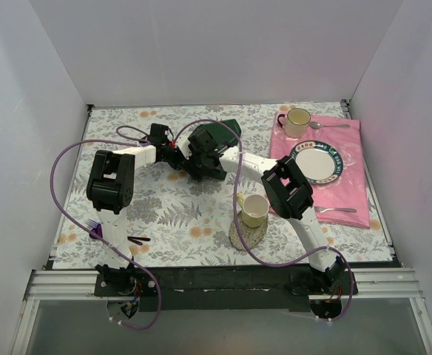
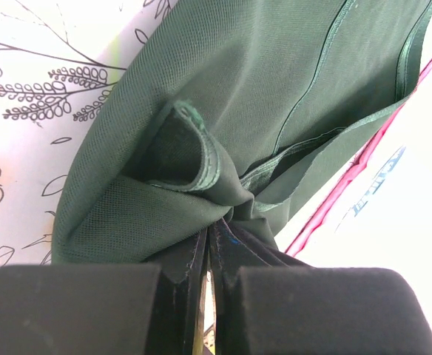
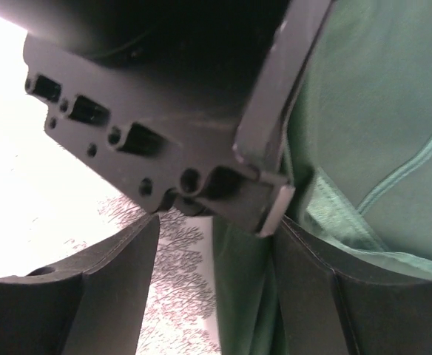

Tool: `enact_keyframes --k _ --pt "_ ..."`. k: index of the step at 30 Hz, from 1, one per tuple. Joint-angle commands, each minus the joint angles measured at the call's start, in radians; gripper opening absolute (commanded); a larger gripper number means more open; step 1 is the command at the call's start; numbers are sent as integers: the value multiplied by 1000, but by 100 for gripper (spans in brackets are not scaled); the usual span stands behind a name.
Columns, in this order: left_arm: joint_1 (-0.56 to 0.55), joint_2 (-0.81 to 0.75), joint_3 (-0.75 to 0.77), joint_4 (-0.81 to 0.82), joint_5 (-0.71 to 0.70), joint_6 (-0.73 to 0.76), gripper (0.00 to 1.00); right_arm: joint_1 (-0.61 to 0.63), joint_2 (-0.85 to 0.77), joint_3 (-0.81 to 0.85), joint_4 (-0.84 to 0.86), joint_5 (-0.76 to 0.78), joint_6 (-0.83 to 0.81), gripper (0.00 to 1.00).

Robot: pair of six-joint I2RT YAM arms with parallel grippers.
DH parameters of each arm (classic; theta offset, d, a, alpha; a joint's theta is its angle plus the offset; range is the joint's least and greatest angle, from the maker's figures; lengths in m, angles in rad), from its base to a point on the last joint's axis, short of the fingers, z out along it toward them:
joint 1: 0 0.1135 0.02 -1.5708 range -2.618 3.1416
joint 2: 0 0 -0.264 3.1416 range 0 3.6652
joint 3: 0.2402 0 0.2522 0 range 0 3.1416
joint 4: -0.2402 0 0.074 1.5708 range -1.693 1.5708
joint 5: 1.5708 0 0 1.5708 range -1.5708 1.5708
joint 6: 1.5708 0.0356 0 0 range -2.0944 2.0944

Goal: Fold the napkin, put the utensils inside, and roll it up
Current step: Roll the napkin with the utensil

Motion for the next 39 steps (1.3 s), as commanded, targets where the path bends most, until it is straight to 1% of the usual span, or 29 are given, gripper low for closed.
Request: enact_keyframes --k 1,4,5,8,12,20,28,32,35,36,38,39 --pt "2 33 -11 -112 -91 45 0 -1 -14 -11 33 76 -49 66" --pt "2 32 -9 -114 -96 48 0 -1 -43 -17 36 49 -48 66" --pt "2 33 -9 -114 -94 49 0 -1 -54 -17 39 9 -43 66" --pt "2 35 -9 -114 -96 48 0 -1 -82 6 24 -31 -37 68" --pt "2 33 -3 -121 -102 53 0 -1 -93 34 -2 -16 -38 72" --pt "2 35 -2 -123 -96 54 0 -16 -62 31 -12 6 -48 74" --pt "2 29 3 -126 -91 56 0 -20 -4 46 -15 27 -68 73" --pt "3 24 9 -132 -96 62 0 -36 7 18 10 1 -52 69" --pt "3 19 12 -134 -91 66 0 -45 25 23 1 -33 -31 62" --pt "3 16 14 -135 -90 71 0 -47 32 18 -1 -36 -22 56" --pt "3 4 15 -134 -86 85 0 -51 35 9 2 -59 -11 49" --pt "3 -2 17 -126 -85 92 0 -53 45 6 -1 -68 -2 42"
